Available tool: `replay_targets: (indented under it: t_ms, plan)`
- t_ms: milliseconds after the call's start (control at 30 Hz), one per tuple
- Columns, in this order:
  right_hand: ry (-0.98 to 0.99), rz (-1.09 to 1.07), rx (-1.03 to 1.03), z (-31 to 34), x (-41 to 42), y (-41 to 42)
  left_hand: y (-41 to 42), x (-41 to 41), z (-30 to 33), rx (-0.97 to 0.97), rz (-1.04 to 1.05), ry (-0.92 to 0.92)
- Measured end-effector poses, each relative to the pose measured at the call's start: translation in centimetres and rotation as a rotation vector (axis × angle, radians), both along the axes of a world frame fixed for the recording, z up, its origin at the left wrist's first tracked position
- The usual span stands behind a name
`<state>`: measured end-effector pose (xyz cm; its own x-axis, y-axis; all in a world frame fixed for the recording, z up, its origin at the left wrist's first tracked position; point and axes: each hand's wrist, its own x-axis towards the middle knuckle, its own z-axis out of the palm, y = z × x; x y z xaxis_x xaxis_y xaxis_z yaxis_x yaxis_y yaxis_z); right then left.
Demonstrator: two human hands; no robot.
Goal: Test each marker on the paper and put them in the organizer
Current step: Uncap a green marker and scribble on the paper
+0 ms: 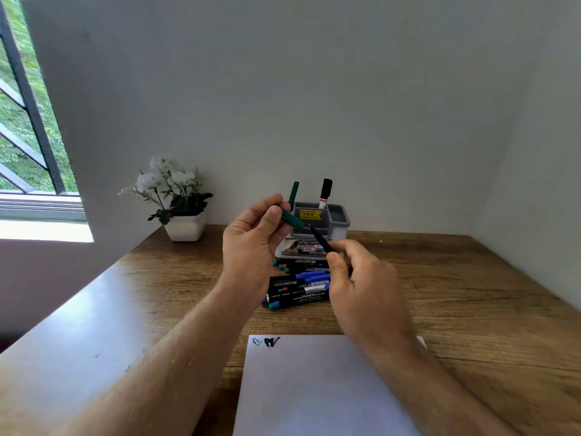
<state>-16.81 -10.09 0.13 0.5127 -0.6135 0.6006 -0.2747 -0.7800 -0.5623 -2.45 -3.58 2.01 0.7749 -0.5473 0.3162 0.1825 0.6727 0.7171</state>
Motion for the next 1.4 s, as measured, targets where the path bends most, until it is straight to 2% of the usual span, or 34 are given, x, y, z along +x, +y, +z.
replay_targets:
  t_ms: [233, 400, 700, 1000, 1167, 1300, 1400]
  plan:
    - [-0.204, 0.329, 0.180, 0.4, 0.0, 0.8, -0.1, -0.2, -0.6, 0.119, 0.084, -0.011]
    - [-0.284, 0.562, 0.449, 0.6, -0.2, 1.3, -0.3, -0.1, -0.9, 0.149, 0.132, 0.021]
    - [-0.330, 0.493, 0.392, 0.5, -0.3, 1.9, -0.6, 0.1, -1.2, 0.178, 0.154, 0.022]
    - [0.011, 0.532, 0.554, -0.5, -0.8, 1.9, -0.6, 0.2, -1.3, 0.188, 0.156, 0.023]
    - [0.092, 0.536, 0.518, -0.8, -0.6, 2.1, -0.8, 0.4, -1.6, 0.191, 0.142, 0.012]
    - [0.122, 0.475, 0.366, -1.0, -0.5, 2.1, -0.9, 0.4, -1.7, 0.199, 0.128, 0.017]
    - [0.170, 0.436, 0.328, -1.1, -0.4, 2.0, -0.9, 0.5, -1.7, 0.195, 0.124, 0.020]
